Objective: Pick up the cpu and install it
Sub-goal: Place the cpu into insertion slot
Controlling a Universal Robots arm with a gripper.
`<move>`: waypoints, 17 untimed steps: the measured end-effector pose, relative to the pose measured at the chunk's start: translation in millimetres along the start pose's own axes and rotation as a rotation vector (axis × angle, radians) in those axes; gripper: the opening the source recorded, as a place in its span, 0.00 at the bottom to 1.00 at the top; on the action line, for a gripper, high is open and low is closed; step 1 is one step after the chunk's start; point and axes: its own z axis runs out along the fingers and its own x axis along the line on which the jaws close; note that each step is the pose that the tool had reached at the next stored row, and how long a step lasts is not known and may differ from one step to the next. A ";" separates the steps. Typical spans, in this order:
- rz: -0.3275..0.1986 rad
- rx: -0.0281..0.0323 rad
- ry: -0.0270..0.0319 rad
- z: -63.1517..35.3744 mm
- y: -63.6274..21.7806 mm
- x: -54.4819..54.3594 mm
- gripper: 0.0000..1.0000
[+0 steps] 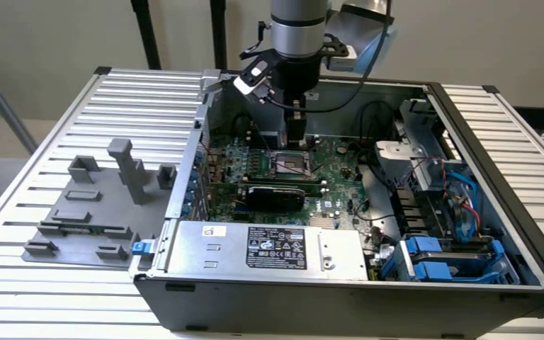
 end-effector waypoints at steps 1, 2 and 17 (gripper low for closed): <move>0.000 0.0000 0.0000 1.8 -0.1 0.0 0.55; 0.000 0.0000 -0.0001 3.6 -0.3 0.0 0.55; 0.023 -0.0024 -0.0015 30.9 0.0 0.2 0.55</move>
